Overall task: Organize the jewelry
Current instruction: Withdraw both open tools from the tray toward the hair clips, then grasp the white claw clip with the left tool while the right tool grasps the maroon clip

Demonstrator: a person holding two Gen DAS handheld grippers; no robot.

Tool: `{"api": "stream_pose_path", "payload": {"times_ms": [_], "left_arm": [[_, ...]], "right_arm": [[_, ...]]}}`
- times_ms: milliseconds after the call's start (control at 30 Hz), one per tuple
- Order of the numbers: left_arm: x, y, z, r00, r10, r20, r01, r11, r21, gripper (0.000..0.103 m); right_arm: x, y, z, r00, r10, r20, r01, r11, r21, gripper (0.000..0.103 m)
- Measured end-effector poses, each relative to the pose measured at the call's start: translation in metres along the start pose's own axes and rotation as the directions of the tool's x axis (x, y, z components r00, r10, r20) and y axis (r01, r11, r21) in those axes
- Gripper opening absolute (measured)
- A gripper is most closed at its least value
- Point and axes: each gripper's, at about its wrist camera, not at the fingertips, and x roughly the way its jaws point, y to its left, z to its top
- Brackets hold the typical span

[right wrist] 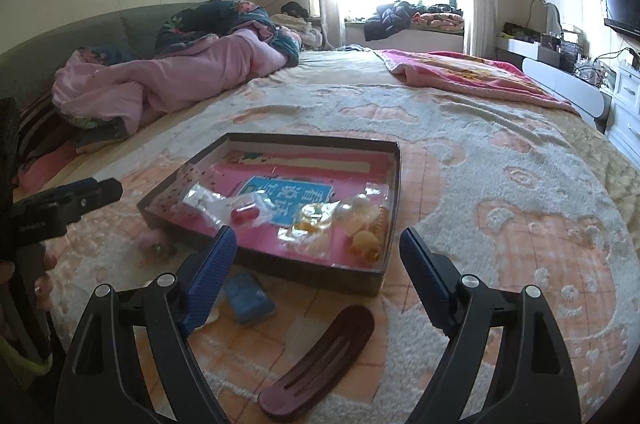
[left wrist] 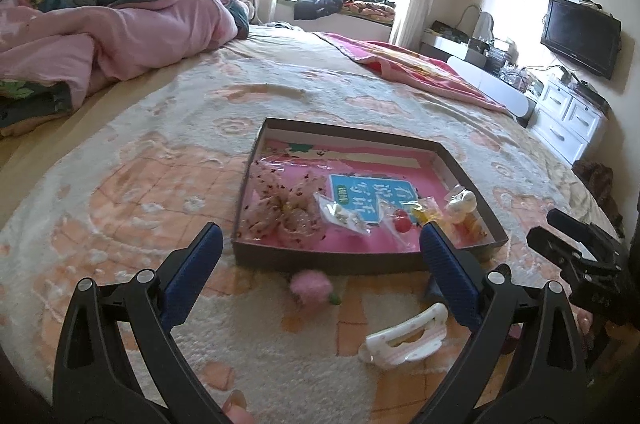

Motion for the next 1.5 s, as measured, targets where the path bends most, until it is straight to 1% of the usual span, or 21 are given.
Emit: {"api": "stream_pose_path", "payload": {"times_ms": [333, 567, 733, 933, 1100, 1267, 1400, 1433, 1467, 1500], "left_arm": [[-0.013, 0.010, -0.011, 1.000, 0.027, -0.001, -0.027, 1.000, 0.009, 0.090], [-0.017, 0.009, -0.024, 0.999, 0.027, -0.030, -0.027, 0.999, 0.030, 0.090], [-0.015, 0.004, -0.031, 0.998, 0.016, -0.054, -0.013, 0.999, 0.052, 0.090], [-0.009, -0.008, -0.041, 0.997, -0.014, -0.080, 0.021, 0.995, 0.095, 0.090], [0.005, -0.025, -0.055, 0.992, -0.027, -0.126, 0.047, 0.986, 0.158, 0.090], [0.017, -0.036, -0.065, 0.986, -0.043, -0.159, 0.073, 0.980, 0.184, 0.090], [0.023, -0.043, -0.068, 0.984, -0.061, -0.165, 0.094, 0.976, 0.198, 0.090], [0.024, -0.045, -0.069, 0.984, -0.064, -0.164, 0.097, 0.975, 0.199, 0.090], [0.026, -0.046, -0.069, 0.984, -0.069, -0.165, 0.102, 0.974, 0.201, 0.090], [0.028, -0.047, -0.070, 0.984, -0.069, -0.165, 0.103, 0.974, 0.204, 0.090]], "right_arm": [[-0.009, 0.011, -0.017, 0.999, 0.012, -0.029, -0.013, 1.000, -0.014, 0.081], [-0.010, 0.017, -0.029, 0.998, 0.004, -0.056, -0.006, 0.999, -0.032, 0.081], [-0.007, 0.015, -0.039, 0.996, -0.001, -0.095, 0.000, 1.000, -0.014, 0.081], [0.002, 0.014, -0.052, 0.989, -0.010, -0.145, 0.011, 1.000, 0.004, 0.081], [0.014, 0.012, -0.060, 0.983, -0.019, -0.182, 0.024, 0.999, 0.024, 0.081], [0.026, 0.008, -0.069, 0.975, -0.029, -0.221, 0.043, 0.997, 0.061, 0.081], [0.028, 0.012, -0.074, 0.975, -0.057, -0.214, 0.066, 0.997, 0.037, 0.081], [0.029, 0.014, -0.075, 0.974, -0.070, -0.214, 0.078, 0.997, 0.025, 0.080], [0.030, 0.016, -0.077, 0.972, -0.090, -0.217, 0.095, 0.995, 0.011, 0.076], [0.030, 0.016, -0.079, 0.970, -0.103, -0.218, 0.106, 0.994, 0.001, 0.075]]}}
